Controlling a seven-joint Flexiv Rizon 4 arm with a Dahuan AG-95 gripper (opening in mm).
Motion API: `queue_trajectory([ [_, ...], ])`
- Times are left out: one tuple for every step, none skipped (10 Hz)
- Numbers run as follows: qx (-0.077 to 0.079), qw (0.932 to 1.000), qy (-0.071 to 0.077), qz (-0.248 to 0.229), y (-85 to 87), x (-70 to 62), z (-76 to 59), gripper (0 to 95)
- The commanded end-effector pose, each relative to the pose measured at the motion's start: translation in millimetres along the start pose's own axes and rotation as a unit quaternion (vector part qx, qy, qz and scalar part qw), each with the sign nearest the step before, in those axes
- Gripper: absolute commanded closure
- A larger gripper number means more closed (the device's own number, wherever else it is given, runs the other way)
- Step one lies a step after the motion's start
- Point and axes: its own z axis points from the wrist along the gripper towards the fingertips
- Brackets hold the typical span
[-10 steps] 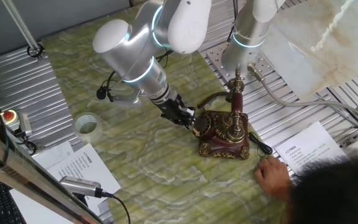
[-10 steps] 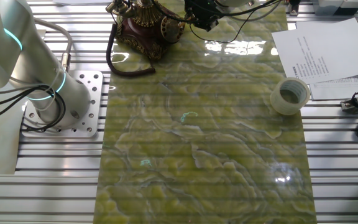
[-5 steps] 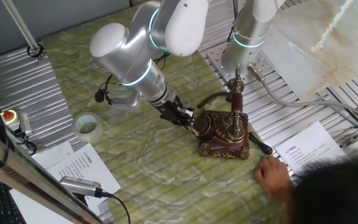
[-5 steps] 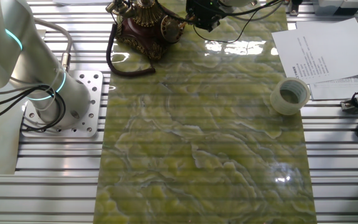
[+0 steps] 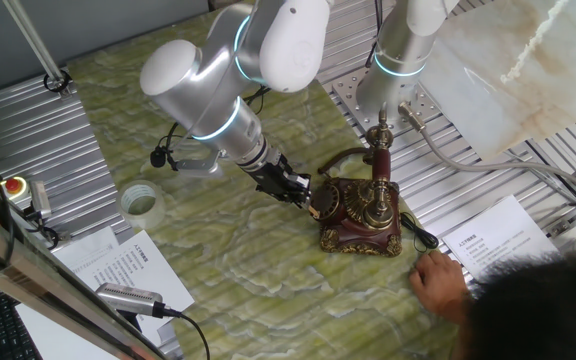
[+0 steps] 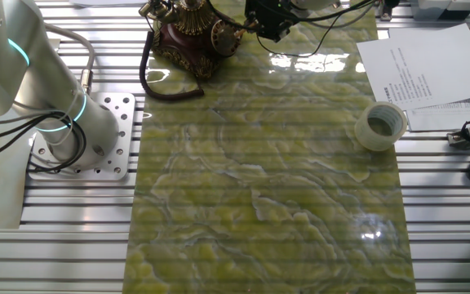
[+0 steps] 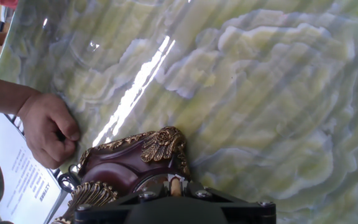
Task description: Dial a number on an old rotary phone
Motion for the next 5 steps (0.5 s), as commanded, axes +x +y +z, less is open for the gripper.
queue_trajectory([
  [-0.001, 1.0000, 0.002, 0.000, -0.1, 0.7, -1.4, 95.0],
  [-0.001, 1.0000, 0.003, 0.001, -0.1, 0.7, -1.4, 95.0],
  [0.000, 1.0000, 0.005, 0.001, -0.1, 0.7, -1.4, 95.0],
  [0.001, 1.0000, 0.006, 0.002, -0.1, 0.7, -1.4, 95.0],
  [0.002, 1.0000, 0.007, 0.002, -0.1, 0.7, -1.4, 95.0],
])
